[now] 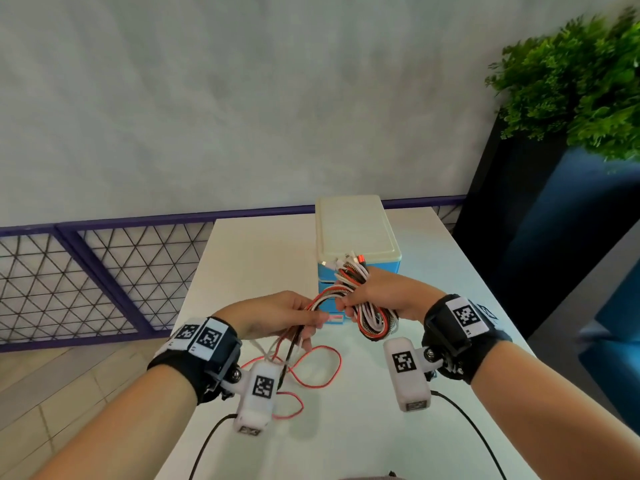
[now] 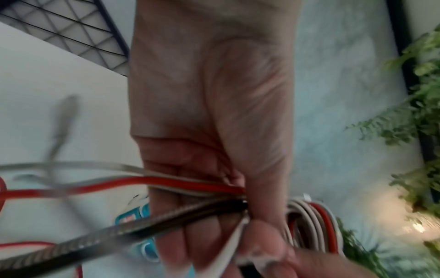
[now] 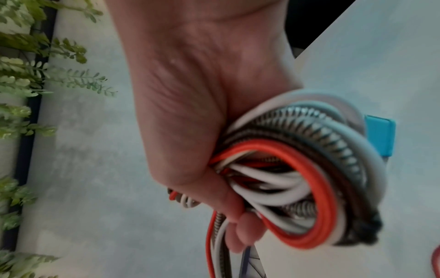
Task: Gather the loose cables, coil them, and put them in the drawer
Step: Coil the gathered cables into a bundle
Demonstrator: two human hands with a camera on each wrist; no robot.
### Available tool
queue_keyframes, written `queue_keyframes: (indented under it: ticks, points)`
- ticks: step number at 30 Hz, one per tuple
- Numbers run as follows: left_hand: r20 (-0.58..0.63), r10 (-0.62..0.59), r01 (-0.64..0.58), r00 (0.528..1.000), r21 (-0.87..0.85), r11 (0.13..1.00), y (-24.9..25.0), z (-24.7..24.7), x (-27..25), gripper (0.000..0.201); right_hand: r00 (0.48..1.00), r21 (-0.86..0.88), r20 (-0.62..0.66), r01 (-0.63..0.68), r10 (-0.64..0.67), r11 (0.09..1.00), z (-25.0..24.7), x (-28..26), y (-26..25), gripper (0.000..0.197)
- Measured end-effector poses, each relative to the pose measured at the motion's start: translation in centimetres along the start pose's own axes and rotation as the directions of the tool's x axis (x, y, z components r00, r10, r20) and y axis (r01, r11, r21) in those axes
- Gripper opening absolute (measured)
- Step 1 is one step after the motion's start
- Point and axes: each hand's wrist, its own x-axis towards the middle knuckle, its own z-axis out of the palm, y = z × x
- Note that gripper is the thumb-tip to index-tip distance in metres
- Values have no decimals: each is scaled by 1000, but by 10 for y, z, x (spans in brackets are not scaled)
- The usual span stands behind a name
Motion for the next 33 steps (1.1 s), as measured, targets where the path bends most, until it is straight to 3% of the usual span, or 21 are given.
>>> queue_keyframes:
  ticks: [5,8,14,17,20,25,30,33]
  points:
    - [76,-26,49,997,-312,949,-6,1,-9,22,998,31,-60,11,-9,999,-9,1,2,6]
    - [177,-45,99,983,-313,945,-8,1,-17,30,987,42,-160,0,7,999,-11,7,3,8]
    - [118,-7,50,993,-360,932,-7,5,-23,18,981,83,-189,-25,41,996,-8,13,11,3]
    - [102,-21,62,995,-414,908,-4,11,-23,23,982,93,-184,-19,36,995,-3,16,14,4]
    - [38,-17,28,999,-308,951,0,16,-22,15,976,144,-212,-13,43,990,1,16,16,6]
    - [-244,15,2,970,68,998,7,36,-12,16,976,270,-213,7,53,963,7,18,17,12]
    - [-409,209,-45,888,375,926,17,57,-7,23,978,358,-207,42,36,933,21,19,11,27]
    - [-437,261,5,861,519,855,26,65,-7,22,988,562,-141,31,59,826,25,17,11,21]
